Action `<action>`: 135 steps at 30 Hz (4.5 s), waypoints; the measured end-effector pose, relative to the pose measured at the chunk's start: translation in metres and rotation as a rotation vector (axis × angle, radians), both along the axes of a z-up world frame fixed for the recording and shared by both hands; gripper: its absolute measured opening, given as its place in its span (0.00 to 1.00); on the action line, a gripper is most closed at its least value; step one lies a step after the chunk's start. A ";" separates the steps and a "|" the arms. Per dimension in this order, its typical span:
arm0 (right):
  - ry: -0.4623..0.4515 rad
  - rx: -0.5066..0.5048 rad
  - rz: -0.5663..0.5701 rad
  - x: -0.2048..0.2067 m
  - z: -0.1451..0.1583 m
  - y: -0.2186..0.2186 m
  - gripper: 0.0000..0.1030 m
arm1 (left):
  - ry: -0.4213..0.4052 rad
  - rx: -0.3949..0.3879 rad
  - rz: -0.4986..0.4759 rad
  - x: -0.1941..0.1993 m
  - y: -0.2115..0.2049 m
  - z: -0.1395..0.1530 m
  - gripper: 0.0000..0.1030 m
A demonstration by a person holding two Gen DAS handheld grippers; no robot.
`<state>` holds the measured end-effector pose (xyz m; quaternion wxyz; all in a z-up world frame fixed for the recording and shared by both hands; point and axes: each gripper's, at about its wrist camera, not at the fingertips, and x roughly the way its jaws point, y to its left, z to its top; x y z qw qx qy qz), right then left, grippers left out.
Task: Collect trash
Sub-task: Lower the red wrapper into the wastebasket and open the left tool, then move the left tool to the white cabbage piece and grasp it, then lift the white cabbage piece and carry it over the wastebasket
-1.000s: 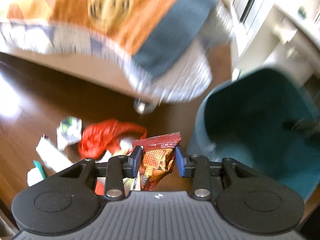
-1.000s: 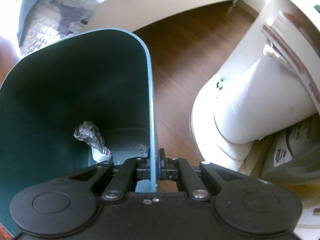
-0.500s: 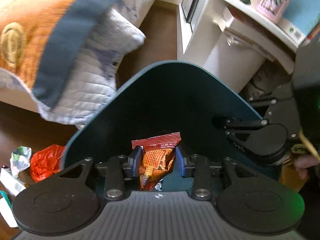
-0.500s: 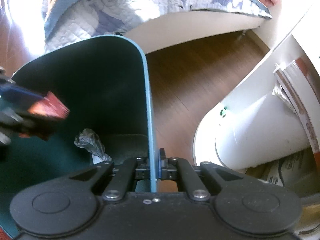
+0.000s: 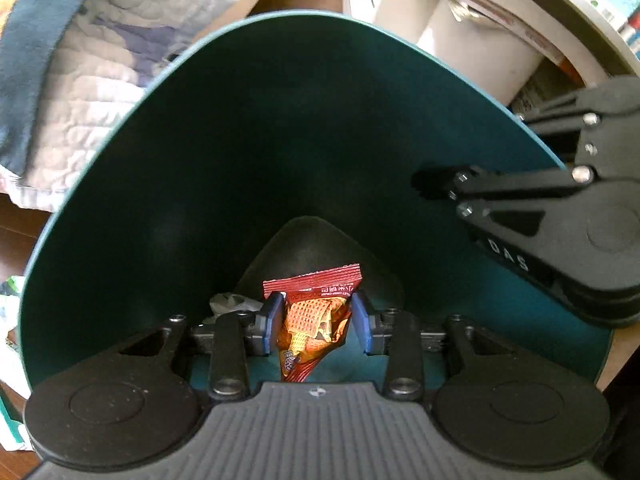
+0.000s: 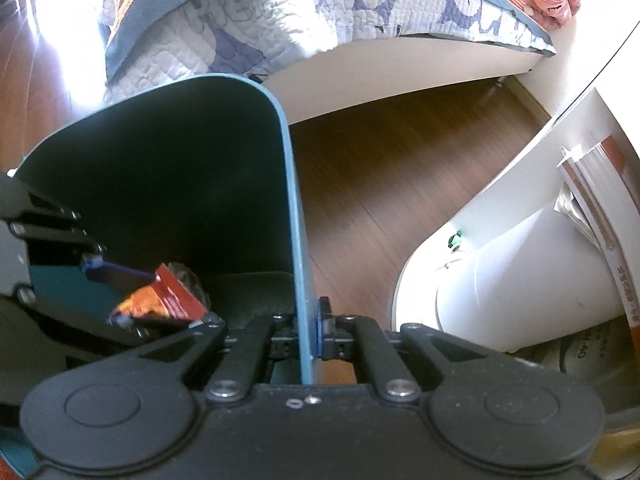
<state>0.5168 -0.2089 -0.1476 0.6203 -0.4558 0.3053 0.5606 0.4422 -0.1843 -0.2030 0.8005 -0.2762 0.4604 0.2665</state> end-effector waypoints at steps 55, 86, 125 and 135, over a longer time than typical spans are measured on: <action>-0.150 -0.255 0.051 -0.024 -0.001 0.046 0.01 | 0.088 0.071 0.369 -0.229 0.047 -0.059 0.68; -0.224 -0.473 -0.011 -0.021 0.000 0.056 0.10 | 0.119 -0.183 0.464 -0.210 0.108 -0.186 0.68; -0.210 -0.380 -0.068 -0.009 0.004 0.044 0.07 | 0.257 -0.256 0.693 -0.173 0.145 -0.212 0.73; -0.216 -0.356 -0.049 -0.012 0.006 0.045 0.06 | 0.071 -0.188 0.570 -0.194 0.115 -0.108 0.74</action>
